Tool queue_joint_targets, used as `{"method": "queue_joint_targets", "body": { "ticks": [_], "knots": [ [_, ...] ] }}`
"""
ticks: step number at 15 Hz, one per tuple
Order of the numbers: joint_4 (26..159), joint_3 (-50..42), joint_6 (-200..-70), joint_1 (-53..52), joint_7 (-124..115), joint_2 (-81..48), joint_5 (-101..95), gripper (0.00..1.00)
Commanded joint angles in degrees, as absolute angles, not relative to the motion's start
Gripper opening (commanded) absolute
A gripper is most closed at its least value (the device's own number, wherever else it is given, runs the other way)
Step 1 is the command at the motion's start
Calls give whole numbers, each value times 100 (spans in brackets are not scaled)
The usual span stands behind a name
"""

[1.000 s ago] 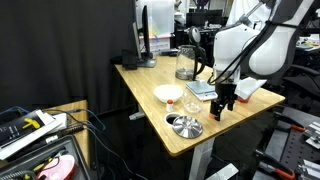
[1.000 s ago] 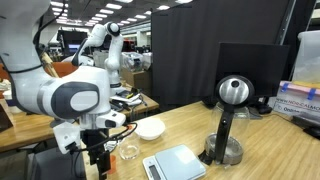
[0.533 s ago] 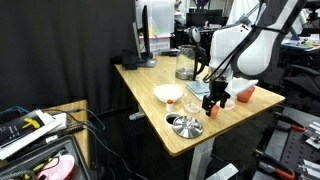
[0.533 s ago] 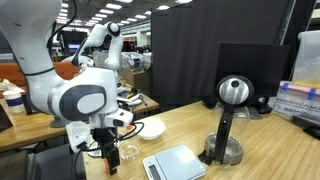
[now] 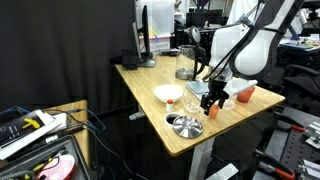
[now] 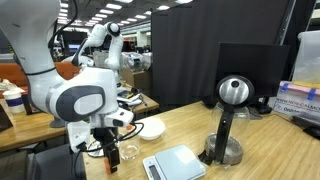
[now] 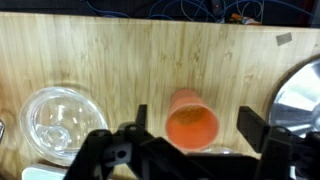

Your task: Pick the small orange cup and pour its contents into the glass cup

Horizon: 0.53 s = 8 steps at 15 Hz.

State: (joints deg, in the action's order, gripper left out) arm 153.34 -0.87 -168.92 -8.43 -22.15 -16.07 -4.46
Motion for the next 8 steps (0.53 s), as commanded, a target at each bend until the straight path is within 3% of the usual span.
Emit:
{"method": "queue_joint_targets", "body": {
  "ticks": [1,6,8],
  "knots": [
    [15437,-86,-17131,-830,-1931,-1588,-154,62],
    [15471,-108,-17143,-803,-1829,-1569,-4,26],
    [15484,-323,-17091,-939,-1906,-1420,-154,24]
  ]
}}
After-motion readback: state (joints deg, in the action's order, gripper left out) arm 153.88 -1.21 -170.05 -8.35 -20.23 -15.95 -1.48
